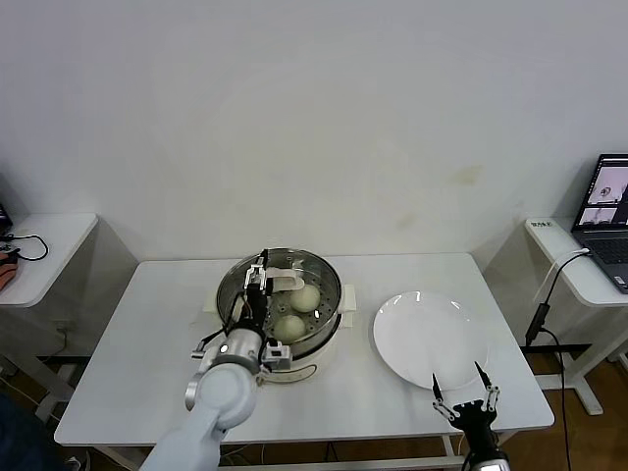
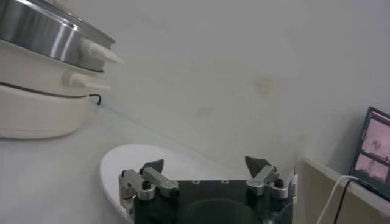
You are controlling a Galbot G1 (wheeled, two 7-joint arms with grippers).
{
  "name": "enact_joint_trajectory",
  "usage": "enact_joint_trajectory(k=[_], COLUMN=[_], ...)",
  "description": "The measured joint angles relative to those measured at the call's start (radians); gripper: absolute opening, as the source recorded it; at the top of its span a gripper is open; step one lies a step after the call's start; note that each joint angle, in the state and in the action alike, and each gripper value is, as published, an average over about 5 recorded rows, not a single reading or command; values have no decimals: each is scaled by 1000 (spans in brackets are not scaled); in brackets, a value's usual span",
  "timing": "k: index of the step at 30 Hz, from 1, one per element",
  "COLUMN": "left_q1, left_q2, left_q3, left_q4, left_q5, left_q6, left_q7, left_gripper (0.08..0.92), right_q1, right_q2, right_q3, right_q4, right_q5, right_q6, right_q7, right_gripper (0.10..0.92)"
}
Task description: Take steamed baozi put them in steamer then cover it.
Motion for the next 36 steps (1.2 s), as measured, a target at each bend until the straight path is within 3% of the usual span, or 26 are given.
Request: enact_joint_trajectory(k=[4,13,25,36], left_q1=[52,237,569,784], left_q2=[21,40,-12,-87], left_q3=[-9,-103,-381,-484], left_q4=[-58,-233,-325,-311], left_q5=[-12,-150,-852,-1280], left_q6=[-12,-77,-272,-405], left_q7=[-16,-111,-279,-352], left_gripper=[819,823,823,823], right_q1=[-1,-2,-13,-61], right_q2=[0,-3,-24,-75], right_q3=[-1,-5,-36,-77], right_q4=[0,-3,-5,76], right_q5=[0,5,34,152], right_q6=[1,0,-7,-104], right_q7=[0,-1,-7,-54], right_gripper=[823,823,823,823])
